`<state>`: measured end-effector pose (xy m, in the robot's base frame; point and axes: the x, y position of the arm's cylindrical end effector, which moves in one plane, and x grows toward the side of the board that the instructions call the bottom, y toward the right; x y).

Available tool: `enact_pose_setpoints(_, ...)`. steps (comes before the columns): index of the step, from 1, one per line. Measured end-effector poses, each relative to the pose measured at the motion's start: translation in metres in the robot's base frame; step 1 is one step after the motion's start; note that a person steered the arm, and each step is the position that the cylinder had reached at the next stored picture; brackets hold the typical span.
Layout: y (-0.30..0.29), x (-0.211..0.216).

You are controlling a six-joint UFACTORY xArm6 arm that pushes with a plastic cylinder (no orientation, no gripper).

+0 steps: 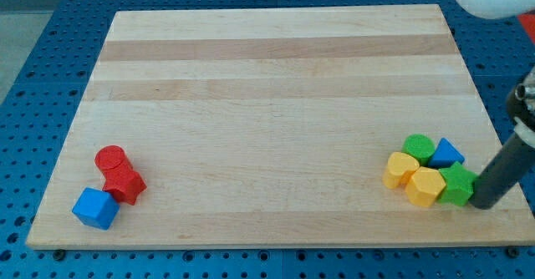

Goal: Separate the green star and yellow blocks from the group of blocks

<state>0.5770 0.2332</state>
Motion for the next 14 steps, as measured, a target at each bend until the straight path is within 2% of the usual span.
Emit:
enact_pose_setpoints(2,-0.049,-0.005)
enact_pose_setpoints(5,-0.135,-0.038)
enact_pose_setpoints(7,-0.132,-0.055)
enact_pose_setpoints(9,-0.089,-0.064)
enact_pose_setpoints(10,-0.1,-0.082)
enact_pose_setpoints(12,-0.159,-0.088)
enact_pose_setpoints(14,-0.19,-0.111)
